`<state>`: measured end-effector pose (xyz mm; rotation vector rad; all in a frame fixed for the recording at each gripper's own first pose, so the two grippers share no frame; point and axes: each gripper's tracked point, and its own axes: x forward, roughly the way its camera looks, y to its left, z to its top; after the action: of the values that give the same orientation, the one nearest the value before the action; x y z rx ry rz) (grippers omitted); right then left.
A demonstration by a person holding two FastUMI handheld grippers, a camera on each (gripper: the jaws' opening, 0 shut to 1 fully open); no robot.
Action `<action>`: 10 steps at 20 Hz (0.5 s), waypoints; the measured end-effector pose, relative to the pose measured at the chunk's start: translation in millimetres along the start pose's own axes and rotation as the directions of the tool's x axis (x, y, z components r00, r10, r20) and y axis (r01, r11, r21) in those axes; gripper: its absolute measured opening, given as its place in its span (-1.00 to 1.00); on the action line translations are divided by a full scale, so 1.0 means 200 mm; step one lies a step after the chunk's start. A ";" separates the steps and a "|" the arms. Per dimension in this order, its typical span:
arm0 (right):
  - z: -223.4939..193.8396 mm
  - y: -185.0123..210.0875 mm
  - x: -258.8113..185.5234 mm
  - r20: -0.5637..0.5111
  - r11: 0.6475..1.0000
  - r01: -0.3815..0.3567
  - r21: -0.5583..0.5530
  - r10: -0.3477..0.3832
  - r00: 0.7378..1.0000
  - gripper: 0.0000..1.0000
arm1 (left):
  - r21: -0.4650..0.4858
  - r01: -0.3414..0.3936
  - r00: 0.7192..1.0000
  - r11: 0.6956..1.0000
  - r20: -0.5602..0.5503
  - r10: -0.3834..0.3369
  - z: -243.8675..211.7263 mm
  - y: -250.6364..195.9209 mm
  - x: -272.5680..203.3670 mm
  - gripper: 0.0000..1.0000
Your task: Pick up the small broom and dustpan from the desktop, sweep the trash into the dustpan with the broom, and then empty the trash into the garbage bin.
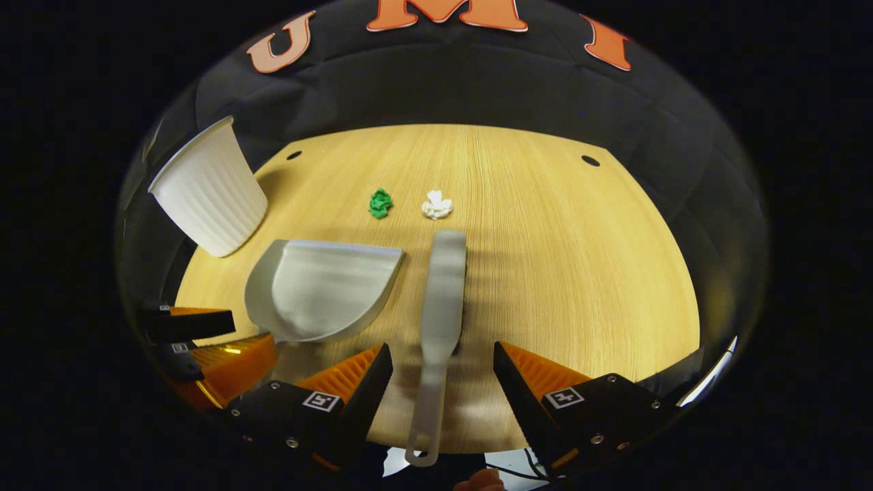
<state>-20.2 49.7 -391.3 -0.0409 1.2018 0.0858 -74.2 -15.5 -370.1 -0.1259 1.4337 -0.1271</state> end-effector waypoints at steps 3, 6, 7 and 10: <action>-0.01 0.00 0.07 -0.050 0.999 0.001 -0.033 -0.003 0.999 0.86 | -0.033 0.021 0.991 0.999 -0.128 -0.025 -0.10 -0.03 -0.03 0.96; -0.02 -0.01 0.16 -0.109 0.998 0.005 -0.057 -0.011 0.994 0.86 | -0.060 0.004 0.973 0.998 -0.230 -0.018 -0.14 0.00 0.02 0.96; -0.01 -0.01 0.18 -0.120 0.998 0.003 -0.062 -0.011 0.993 0.86 | -0.053 -0.013 0.966 0.999 -0.260 -0.001 -0.14 0.01 0.04 0.97; 0.02 -0.01 0.25 -0.146 0.997 0.004 -0.078 -0.016 0.989 0.87 | -0.024 -0.019 0.952 1.000 -0.305 0.011 -0.12 0.05 0.08 0.96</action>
<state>0.9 49.9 -436.5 -0.1231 1.3451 0.1225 -95.9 -9.3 -389.9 -0.1204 1.7458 -0.1188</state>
